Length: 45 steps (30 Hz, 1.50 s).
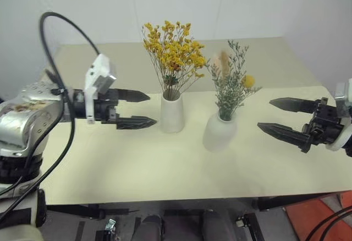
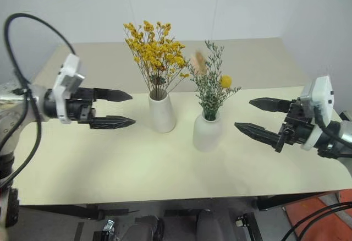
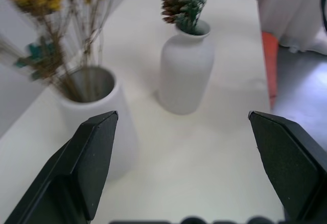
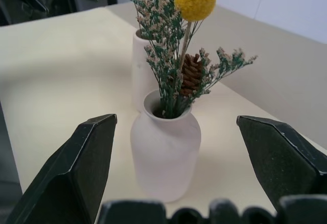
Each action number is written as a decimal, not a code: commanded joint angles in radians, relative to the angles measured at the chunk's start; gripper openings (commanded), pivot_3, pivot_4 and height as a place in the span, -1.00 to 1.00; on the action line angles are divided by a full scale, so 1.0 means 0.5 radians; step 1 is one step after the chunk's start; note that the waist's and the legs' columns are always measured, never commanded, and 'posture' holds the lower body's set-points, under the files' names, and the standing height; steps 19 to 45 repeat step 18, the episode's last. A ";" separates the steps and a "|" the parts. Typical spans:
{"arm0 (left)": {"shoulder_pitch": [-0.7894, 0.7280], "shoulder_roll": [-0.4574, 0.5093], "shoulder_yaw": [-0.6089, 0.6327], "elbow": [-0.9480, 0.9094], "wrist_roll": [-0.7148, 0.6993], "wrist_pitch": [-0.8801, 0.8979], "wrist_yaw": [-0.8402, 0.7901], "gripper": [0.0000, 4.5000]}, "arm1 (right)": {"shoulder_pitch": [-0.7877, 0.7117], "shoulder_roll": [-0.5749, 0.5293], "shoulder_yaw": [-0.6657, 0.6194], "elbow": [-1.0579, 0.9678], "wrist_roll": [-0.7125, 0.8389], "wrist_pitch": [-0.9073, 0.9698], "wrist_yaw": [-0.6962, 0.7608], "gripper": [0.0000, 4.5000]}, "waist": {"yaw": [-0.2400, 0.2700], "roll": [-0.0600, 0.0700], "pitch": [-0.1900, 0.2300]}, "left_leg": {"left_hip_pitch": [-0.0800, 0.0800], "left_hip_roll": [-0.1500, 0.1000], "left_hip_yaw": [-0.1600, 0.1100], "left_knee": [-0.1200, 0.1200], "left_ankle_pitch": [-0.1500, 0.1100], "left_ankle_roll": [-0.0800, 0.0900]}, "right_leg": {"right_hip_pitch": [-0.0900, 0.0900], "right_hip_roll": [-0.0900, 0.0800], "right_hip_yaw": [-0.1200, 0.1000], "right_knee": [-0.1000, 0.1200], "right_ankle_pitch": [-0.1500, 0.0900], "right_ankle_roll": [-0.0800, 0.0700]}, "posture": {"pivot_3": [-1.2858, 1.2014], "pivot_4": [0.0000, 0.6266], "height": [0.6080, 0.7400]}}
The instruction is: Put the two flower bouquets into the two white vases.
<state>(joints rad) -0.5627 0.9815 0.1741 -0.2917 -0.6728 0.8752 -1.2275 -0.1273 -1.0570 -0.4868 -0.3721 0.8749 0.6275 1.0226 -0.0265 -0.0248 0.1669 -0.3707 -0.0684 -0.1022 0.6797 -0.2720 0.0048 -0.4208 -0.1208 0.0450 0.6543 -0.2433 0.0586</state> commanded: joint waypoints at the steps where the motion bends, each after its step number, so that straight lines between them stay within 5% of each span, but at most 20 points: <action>1: 0.144 0.126 0.199 -0.049 -0.020 -0.152 -0.117 1.00 | -0.049 -0.075 -0.055 0.066 -0.030 -0.039 0.124 0.99 | 0.004 0.000 0.000 | 0.001 0.001 0.000 0.000 0.000 0.001 | 0.001 0.001 -0.001 -0.001 0.000 0.000 | 0.03 -0.52 1.00; 11: 0.529 0.227 0.478 -0.048 -0.062 -0.273 -0.174 1.00 | -0.126 -0.188 -0.022 0.164 -0.161 -0.062 0.289 0.99 | 0.024 0.000 0.000 | -0.001 0.012 0.003 -0.002 -0.002 0.001 | 0.003 0.008 -0.003 -0.013 0.005 -0.004 | 0.03 -0.52 1.00; 45: 0.533 0.245 0.473 -0.024 -0.066 -0.308 -0.150 1.00 | -0.166 -0.232 0.004 0.227 -0.253 -0.075 0.363 0.99 | 0.024 0.000 0.000 | -0.001 0.020 0.006 -0.002 -0.003 0.000 | 0.002 0.015 -0.003 -0.014 0.006 -0.007 | 0.03 -0.52 1.00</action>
